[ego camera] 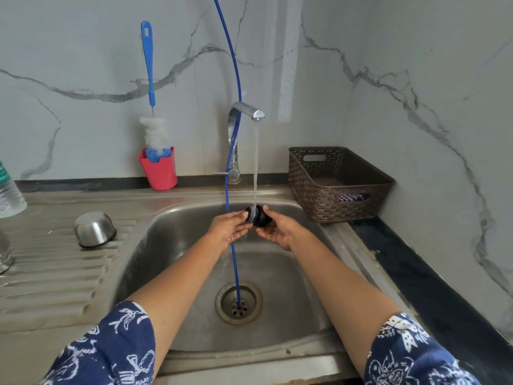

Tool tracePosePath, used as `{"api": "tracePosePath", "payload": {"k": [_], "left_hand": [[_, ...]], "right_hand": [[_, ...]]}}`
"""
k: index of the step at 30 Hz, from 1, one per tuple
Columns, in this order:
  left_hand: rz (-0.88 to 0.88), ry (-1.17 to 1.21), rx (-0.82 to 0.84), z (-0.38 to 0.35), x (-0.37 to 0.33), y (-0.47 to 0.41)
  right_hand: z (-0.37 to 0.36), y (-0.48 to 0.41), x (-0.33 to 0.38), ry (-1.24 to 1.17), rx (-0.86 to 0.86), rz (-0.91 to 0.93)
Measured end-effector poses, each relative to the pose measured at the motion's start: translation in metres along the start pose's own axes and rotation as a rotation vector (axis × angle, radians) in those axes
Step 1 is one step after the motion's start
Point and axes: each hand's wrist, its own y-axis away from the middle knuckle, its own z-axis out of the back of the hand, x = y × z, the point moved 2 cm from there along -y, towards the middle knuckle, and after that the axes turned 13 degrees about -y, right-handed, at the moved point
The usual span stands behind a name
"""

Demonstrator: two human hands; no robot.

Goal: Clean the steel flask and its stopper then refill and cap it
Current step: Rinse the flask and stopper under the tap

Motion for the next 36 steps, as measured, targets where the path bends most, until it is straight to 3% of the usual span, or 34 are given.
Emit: {"api": "tracePosePath", "payload": {"k": [7, 21, 30, 36], "left_hand": [[0.006, -0.007, 0.053, -0.0017, -0.002, 0.0018], [-0.011, -0.009, -0.018, 0.0013, -0.0022, 0.003], [0.026, 0.023, -0.026, 0.0028, 0.0002, 0.0002], [-0.02, -0.055, -0.075, 0.0041, 0.0016, 0.0001]], "right_hand": [[0.0074, -0.0007, 0.0027, -0.018, -0.001, -0.023], [0.0058, -0.0046, 0.0011, 0.006, 0.02, -0.011], [0.0019, -0.0044, 0.0061, 0.044, 0.079, 0.152], [0.0025, -0.0047, 0.003, 0.091, 0.084, 0.14]]}}
